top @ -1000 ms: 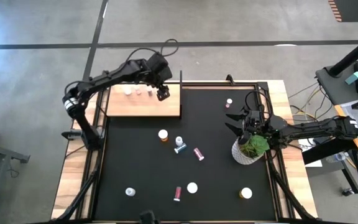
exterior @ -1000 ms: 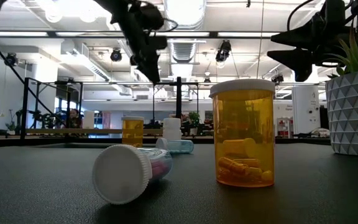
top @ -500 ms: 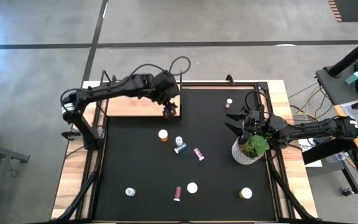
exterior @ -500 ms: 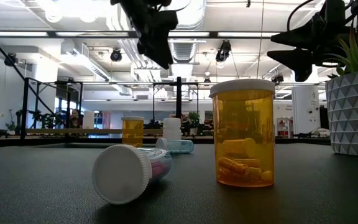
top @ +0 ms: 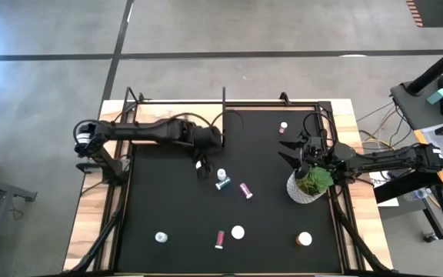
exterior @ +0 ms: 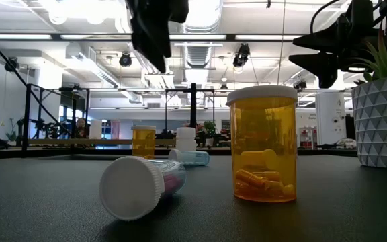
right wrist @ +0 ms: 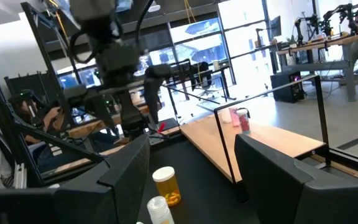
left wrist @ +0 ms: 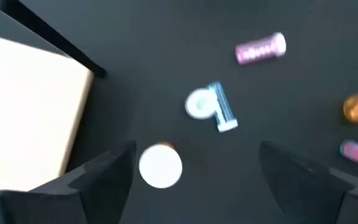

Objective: Pick and place medicine bottles onto shelf by color
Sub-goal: Put the top orange pill bottle into the shelf

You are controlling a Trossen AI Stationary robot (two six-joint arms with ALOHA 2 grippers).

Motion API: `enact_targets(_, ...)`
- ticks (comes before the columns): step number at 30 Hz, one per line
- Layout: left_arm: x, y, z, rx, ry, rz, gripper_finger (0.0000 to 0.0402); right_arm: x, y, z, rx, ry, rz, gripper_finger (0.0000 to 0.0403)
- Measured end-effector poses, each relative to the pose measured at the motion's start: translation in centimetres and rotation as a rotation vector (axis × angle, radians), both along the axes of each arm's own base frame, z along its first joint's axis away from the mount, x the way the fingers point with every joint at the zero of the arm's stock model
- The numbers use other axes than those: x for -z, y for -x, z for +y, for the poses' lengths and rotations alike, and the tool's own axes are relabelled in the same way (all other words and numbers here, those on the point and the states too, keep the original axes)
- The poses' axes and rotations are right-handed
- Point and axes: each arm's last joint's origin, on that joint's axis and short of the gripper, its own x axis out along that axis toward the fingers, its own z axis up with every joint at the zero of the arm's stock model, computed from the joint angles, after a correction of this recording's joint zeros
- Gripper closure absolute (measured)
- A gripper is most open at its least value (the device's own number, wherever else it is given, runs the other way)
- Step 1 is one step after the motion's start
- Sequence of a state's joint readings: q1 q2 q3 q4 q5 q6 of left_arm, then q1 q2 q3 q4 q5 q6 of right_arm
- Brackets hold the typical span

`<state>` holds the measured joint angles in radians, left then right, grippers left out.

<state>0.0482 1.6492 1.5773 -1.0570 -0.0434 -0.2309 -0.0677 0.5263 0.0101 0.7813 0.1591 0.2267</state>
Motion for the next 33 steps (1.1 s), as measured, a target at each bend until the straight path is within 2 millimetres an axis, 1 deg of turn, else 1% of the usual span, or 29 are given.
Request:
enact_targets(2,0.4,0.3,-0.3,0.013,-0.002,0.016,0.007,0.0,0.0,0.0,0.0,0.0,0.0,0.0177)
enact_targets(6,1.6,0.9,-0.2,0.055,-0.055,0.063,0.0068,0.0,0.0,0.0,0.0,0.0,0.0,0.0177)
enact_targets(12,5.3,1.6,-0.2,0.18,-0.114,0.135,0.0068,0.0,0.0,0.0,0.0,0.001,0.0,0.0177)
enact_targets(14,6.3,1.7,-0.3,0.202,-0.124,0.111,0.0068,0.0,0.0,0.0,0.0,0.0,0.0,0.0177)
enact_targets(19,8.1,2.7,-0.2,0.248,-0.174,0.021,0.0068,0.0,0.0,0.0,0.0,0.0,0.0,0.0177)
enact_targets(28,12.0,3.6,0.0,0.212,-0.241,-0.069,0.0068,0.1,0.0,0.0,0.001,0.0,0.009,0.0177)
enact_targets(31,12.9,3.9,0.0,0.204,-0.244,-0.084,0.0068,0.2,0.0,0.0,0.001,-0.001,0.022,0.0177)
enact_targets(33,13.1,4.0,0.0,0.202,-0.244,-0.084,0.0068,0.2,0.0,0.0,0.0,-0.001,0.023,0.0177)
